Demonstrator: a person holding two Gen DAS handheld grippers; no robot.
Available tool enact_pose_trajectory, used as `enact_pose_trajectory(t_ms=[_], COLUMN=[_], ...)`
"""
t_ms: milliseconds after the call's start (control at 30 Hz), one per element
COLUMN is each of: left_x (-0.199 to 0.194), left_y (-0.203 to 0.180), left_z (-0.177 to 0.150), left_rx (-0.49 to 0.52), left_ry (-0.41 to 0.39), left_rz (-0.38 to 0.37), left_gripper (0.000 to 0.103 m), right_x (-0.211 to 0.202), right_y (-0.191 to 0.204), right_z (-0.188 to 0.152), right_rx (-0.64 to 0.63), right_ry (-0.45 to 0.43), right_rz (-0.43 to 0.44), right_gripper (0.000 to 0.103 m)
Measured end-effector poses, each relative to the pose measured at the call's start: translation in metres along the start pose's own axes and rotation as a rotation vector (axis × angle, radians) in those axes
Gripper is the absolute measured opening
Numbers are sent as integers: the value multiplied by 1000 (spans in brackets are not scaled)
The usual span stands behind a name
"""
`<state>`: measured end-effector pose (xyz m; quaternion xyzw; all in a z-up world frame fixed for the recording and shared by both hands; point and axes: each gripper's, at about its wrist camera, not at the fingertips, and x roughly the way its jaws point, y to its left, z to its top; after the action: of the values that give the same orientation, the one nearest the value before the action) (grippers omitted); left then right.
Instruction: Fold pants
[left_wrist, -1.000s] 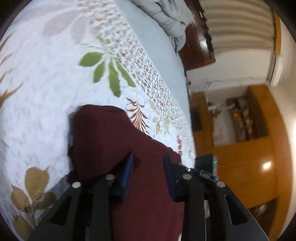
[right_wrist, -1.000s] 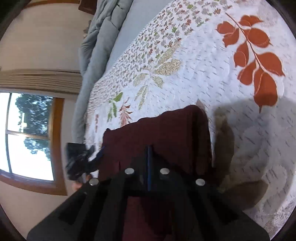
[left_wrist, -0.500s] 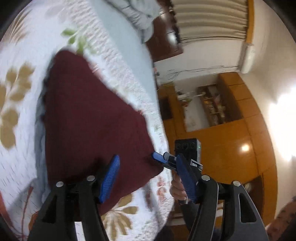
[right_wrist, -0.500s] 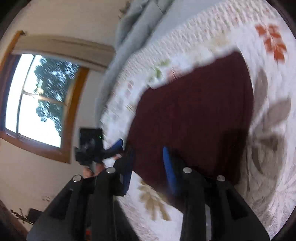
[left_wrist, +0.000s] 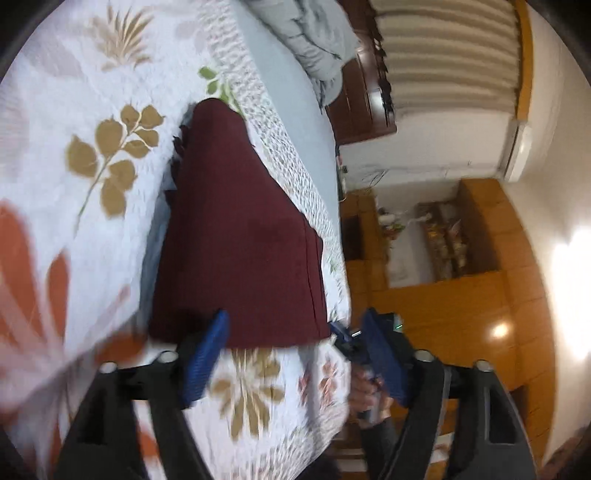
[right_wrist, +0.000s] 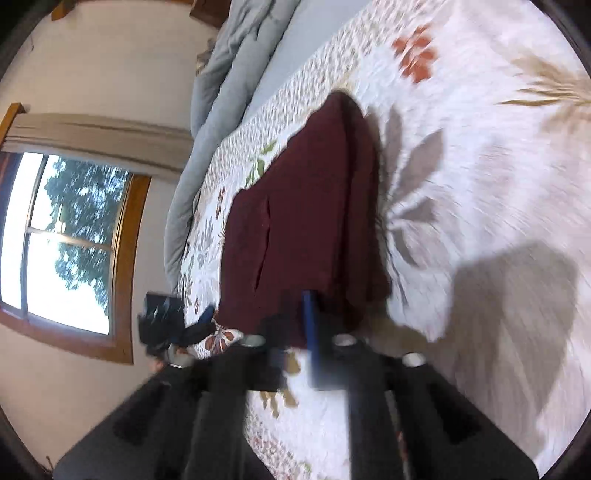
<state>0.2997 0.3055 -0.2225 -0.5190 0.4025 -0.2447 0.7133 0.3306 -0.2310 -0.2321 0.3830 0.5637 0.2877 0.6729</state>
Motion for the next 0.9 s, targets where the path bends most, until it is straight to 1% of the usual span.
enact_pose_trajectory(t_ms=[33, 67, 100, 133, 167, 200, 233, 300, 333, 367, 400, 433, 500, 533, 567, 600, 667, 700, 733, 767, 833, 900], left_x=[-9, -17, -23, -27, -31, -37, -40, -45, -50, -57, -61, -65, -74, -79, -83, -87, -99, -108, -118, -126, -133, -136], left_y=[-18, -38, -59, -87, -107, -132, -145, -169, -181, -187, -194, -202, -212, -215, -221, -229, -244, -251, -262, -269, -281, -288], left_z=[-16, -33, -50, -76, -94, -126, -145, -182, -204, -219, -236, -256, -284, -295, -304, -316, -334, -341, -350, -355, -364, -372], left_rx=[55, 137, 223, 331, 403, 492, 537, 600, 612, 615, 621, 633, 624, 622, 629, 648, 657, 655, 664, 668, 677, 690], left_ry=[-10, -22, -33, -49, -74, -119, -146, -198, -237, -254, -266, -289, -324, -316, -300, -285, -295, -305, -315, -331, -356, -386], left_rz=[92, 178, 254, 373, 461, 563, 617, 713, 750, 761, 775, 807, 858, 878, 892, 902, 890, 865, 820, 796, 815, 837], left_gripper=[86, 87, 88, 88, 88, 89, 89, 89, 89, 89, 89, 89, 89, 89, 89, 89, 89, 89, 89, 89, 89, 89], right_x=[-9, -23, -38, -46, -55, -58, -65, -73, -74, -74, -73, -77, -76, -77, -80, -84, -92, -99, -106, -112, -124, -132], right_y=[6, 16, 32, 42, 58, 67, 82, 103, 117, 130, 139, 155, 175, 190, 200, 214, 232, 245, 253, 260, 273, 280], right_z=[-10, -24, -46, -63, -87, -104, -132, -173, -198, -222, -236, -262, -293, -312, -325, -342, -359, -373, -381, -388, -401, -408], right_rx=[-3, -18, -44, -66, -93, -106, -132, -164, -181, -194, -204, -234, -306, -356, -388, -431, -482, -517, -540, -561, -595, -601], right_ry=[-27, -66, -103, -121, -142, -153, -176, -206, -233, -265, -291, -344, -389, -406, -408, -407, -443, -478, -500, -523, -557, -558], right_rz=[-22, -54, -111, -135, -167, -196, -241, -317, -385, -457, -503, -575, -650, -675, -680, -666, -659, -671, -678, -680, -677, -667], right_gripper=[58, 67, 78, 84, 88, 93, 94, 98, 98, 98, 99, 100, 100, 100, 100, 100, 100, 100, 100, 100, 100, 100])
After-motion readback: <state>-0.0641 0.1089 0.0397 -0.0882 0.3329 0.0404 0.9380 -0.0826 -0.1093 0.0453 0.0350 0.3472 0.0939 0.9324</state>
